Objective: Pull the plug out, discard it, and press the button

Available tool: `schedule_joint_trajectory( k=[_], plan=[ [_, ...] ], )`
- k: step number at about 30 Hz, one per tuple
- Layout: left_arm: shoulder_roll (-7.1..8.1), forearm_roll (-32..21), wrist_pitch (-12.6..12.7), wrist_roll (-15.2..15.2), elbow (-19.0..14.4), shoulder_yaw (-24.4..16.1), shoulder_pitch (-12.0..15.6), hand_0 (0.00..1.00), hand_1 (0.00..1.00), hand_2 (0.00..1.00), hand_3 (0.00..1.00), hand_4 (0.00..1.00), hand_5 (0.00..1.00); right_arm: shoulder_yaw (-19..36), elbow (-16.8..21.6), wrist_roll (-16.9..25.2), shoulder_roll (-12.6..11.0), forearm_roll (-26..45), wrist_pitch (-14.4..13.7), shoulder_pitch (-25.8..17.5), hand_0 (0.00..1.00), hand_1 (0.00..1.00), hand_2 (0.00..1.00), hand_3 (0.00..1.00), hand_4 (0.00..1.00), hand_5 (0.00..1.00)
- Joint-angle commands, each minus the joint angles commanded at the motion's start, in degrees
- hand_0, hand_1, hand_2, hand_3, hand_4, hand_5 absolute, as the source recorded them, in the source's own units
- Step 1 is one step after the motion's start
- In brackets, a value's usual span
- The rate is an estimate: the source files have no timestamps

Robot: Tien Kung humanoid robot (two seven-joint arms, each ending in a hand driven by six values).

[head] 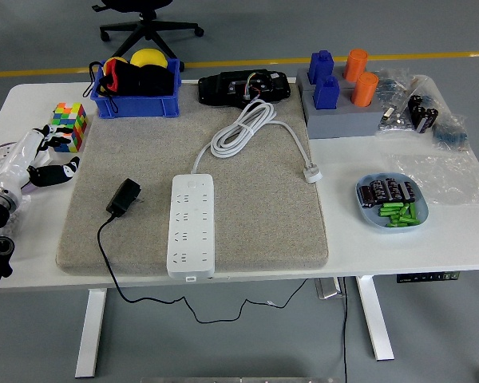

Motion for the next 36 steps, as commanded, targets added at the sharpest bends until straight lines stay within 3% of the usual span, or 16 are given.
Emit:
schedule_joint_trajectory(
  k=[36],
  plan=[
    [-0.03, -1.0, -0.2, -0.2, -1.1, -0.5, 0.5, 0.784, 0.763, 0.703, 0.784, 0.611, 0.002, 1.5, 0.0, 0.0, 0.5, -0.3, 0.0, -0.2, 0.81, 0.681, 0.664, 0.673, 0.779, 0.67]
  ],
)
